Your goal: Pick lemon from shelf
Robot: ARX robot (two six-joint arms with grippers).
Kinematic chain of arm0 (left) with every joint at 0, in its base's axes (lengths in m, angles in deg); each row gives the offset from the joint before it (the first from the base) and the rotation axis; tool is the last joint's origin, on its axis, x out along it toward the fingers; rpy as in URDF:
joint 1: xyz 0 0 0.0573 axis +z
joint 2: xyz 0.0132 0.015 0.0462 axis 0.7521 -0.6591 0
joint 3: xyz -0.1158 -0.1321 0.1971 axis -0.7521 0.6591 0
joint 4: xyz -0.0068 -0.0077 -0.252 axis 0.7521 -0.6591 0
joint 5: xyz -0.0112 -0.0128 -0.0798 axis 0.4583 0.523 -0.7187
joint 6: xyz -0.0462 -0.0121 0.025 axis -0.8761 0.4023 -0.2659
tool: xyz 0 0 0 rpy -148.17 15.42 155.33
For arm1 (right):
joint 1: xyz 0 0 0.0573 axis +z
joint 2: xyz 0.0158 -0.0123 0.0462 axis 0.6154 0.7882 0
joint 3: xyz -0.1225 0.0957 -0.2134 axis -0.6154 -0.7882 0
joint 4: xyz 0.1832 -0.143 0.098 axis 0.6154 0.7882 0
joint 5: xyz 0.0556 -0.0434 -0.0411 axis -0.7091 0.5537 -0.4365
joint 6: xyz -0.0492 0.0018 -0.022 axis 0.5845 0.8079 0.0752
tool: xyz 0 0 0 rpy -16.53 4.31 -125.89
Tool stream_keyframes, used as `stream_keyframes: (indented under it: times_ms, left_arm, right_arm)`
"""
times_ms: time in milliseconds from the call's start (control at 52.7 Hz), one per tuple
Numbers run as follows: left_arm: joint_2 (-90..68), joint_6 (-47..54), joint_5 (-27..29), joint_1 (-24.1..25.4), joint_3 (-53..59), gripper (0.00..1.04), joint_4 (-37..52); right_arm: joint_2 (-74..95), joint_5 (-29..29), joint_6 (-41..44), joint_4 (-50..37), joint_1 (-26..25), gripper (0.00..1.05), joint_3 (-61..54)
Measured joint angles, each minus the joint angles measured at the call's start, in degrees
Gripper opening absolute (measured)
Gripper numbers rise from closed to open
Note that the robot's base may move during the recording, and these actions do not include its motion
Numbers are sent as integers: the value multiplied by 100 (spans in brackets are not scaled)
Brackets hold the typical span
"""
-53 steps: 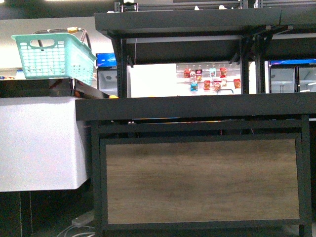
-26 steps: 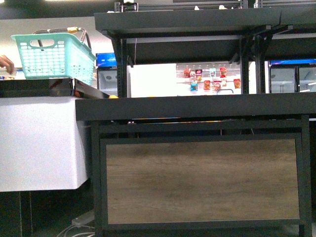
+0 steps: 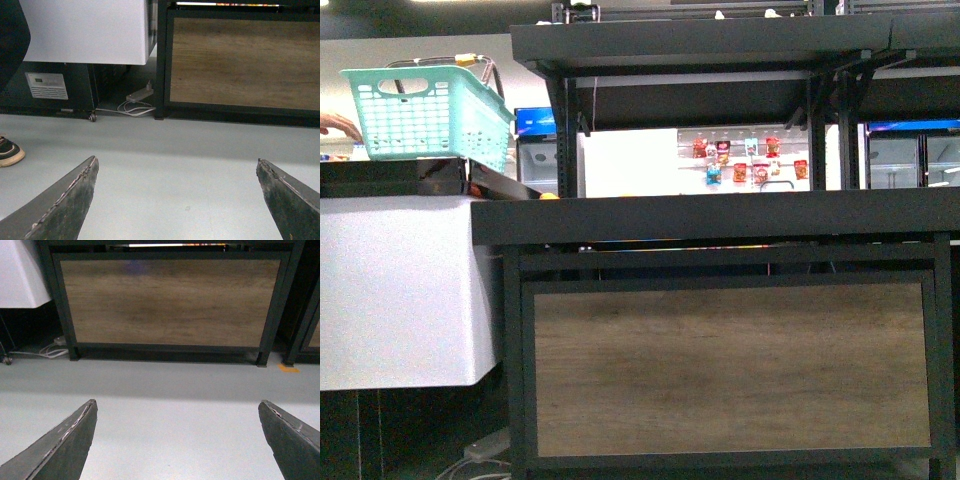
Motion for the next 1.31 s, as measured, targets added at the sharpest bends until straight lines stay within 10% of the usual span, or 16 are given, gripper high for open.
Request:
stream_keyframes:
  times_ms: [1309]
  left_arm:
    - [0,0,-2,0,0,97,0]
  right_arm:
    - [0,0,0,0,0,97,0]
